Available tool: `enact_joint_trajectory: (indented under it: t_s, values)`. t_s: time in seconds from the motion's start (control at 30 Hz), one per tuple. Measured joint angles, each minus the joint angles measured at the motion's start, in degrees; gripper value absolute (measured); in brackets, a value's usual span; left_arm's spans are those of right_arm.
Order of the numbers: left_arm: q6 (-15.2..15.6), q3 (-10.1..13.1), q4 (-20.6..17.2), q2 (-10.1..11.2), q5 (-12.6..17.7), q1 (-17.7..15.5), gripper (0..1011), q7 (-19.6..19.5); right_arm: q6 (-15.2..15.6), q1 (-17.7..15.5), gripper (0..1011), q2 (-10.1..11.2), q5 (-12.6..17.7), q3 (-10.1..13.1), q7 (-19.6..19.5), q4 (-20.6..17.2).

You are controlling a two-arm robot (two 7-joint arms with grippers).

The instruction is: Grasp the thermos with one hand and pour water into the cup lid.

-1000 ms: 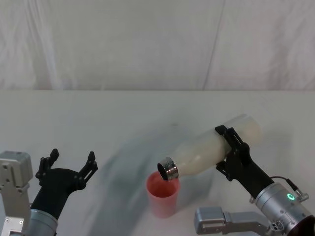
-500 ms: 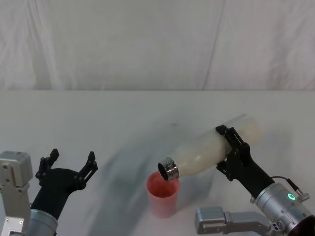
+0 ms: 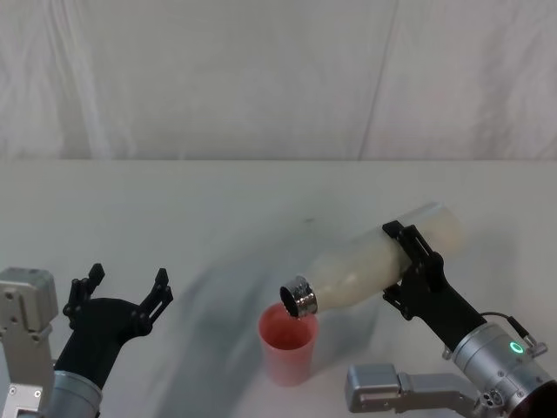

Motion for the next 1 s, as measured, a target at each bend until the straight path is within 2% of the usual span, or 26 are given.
enact_joint_trajectory:
  t_s: [0.43, 0.57, 0.93, 0.97, 1.0]
  values:
    - [0.0, 0.0, 0.0, 0.0, 0.0, 0.0, 1001, 0.0, -1.1, -0.4, 962, -0.4, 2.8, 1.0, 1.1, -0.5]
    - [0.0, 0.0, 0.0, 0.0, 0.0, 0.0, 1001, 0.0, -1.9, -1.0, 962, -0.7, 5.8, 2.0, 2.4, -1.4]
    - [0.0, 0.0, 0.0, 0.0, 0.0, 0.0, 1001, 0.0, -4.1, -4.0, 962, -2.7, 20.0, 8.1, 8.2, -4.7]
    - [0.0, 0.0, 0.0, 0.0, 0.0, 0.0, 1001, 0.0, -4.2, -4.5, 962, -3.0, 23.0, 9.4, 9.5, -5.3]
    - [0.0, 0.0, 0.0, 0.0, 0.0, 0.0, 1001, 0.0, -4.2, -4.5, 962, -3.0, 23.0, 9.4, 9.5, -5.3]
